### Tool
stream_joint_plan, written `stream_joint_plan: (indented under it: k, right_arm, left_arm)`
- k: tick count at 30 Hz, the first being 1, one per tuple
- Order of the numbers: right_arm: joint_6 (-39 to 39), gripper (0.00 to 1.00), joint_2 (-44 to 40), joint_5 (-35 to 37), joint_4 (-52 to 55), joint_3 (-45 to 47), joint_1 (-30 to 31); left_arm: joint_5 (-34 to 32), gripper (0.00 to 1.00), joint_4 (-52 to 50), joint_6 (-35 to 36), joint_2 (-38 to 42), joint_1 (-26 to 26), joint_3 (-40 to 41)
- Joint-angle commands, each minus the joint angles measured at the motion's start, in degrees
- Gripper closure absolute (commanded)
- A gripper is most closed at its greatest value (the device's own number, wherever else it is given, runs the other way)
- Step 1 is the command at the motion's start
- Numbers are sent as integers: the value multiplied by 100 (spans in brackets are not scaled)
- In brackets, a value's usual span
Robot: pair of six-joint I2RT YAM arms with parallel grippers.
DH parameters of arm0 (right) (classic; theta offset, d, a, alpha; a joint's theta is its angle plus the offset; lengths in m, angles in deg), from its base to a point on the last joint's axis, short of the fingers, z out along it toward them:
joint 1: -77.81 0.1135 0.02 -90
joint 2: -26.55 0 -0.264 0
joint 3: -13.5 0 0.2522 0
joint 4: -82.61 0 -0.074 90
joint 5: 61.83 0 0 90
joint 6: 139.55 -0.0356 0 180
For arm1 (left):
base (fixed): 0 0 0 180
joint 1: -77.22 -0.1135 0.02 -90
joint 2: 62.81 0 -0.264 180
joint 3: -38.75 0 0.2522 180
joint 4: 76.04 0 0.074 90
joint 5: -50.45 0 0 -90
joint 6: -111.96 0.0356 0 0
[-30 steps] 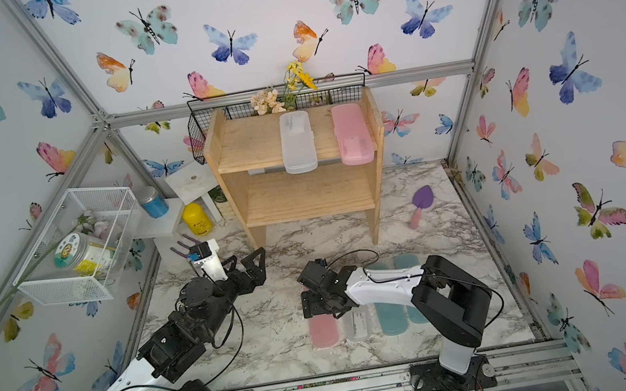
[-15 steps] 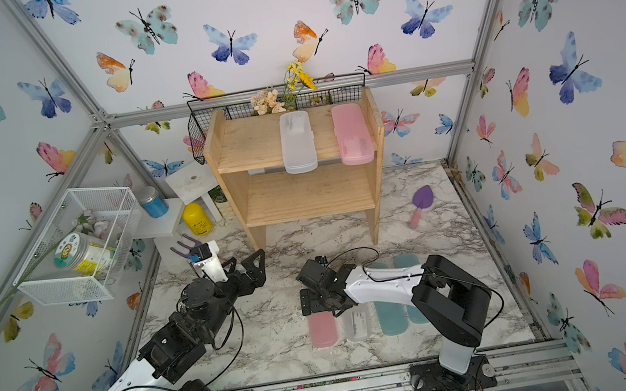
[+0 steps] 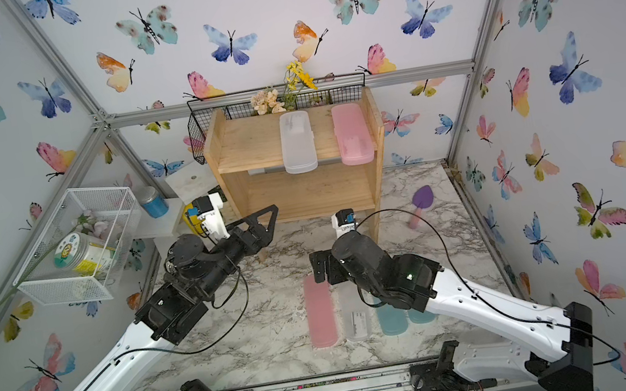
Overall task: Remove the pencil cases from the shelf
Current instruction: Place the pencil case at the center of the board, then pick up the pencil case from the shelf.
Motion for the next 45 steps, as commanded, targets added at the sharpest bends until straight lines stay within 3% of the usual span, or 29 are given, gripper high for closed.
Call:
stream_joint_plan:
  k: [1, 5, 8, 11, 16, 26, 36, 41, 45]
  right_arm:
    - [210, 1, -226, 925, 991, -275, 0]
    - [141, 1, -449, 1037, 1312, -459, -77]
    - [104, 1, -561, 1056, 1353, -445, -97]
    - [95, 1, -609, 1050, 1360, -383, -115]
    - [95, 1, -575, 1042, 1393, -363, -150]
    - [112, 1, -500, 917, 1248, -284, -185]
    - [155, 1, -434, 853, 1204, -324, -212]
    - [173, 1, -393, 838, 1197, -337, -229]
    - [183, 1, -347, 793, 1178, -337, -238]
  left_arm:
    - [1005, 1, 819, -568, -512, -56, -544]
    - [1431, 1, 1008, -1288, -1212, -303, -1188]
    - [1906, 1, 1900, -2155, -1534, -650, -1053]
    - [2057, 1, 2443, -2592, -1723, -801, -989]
    - [2163, 0, 2217, -2640, -2047, -860, -1338]
    - [2217, 21, 2276, -2799, -2281, -856, -1434]
    - [2266, 26, 1996, -2778, -2471, -859, -1688]
    - [2302, 33, 1829, -2726, -2553, -860, -1870]
    - [2313, 44, 1761, -2673, -2547, -860, -1888]
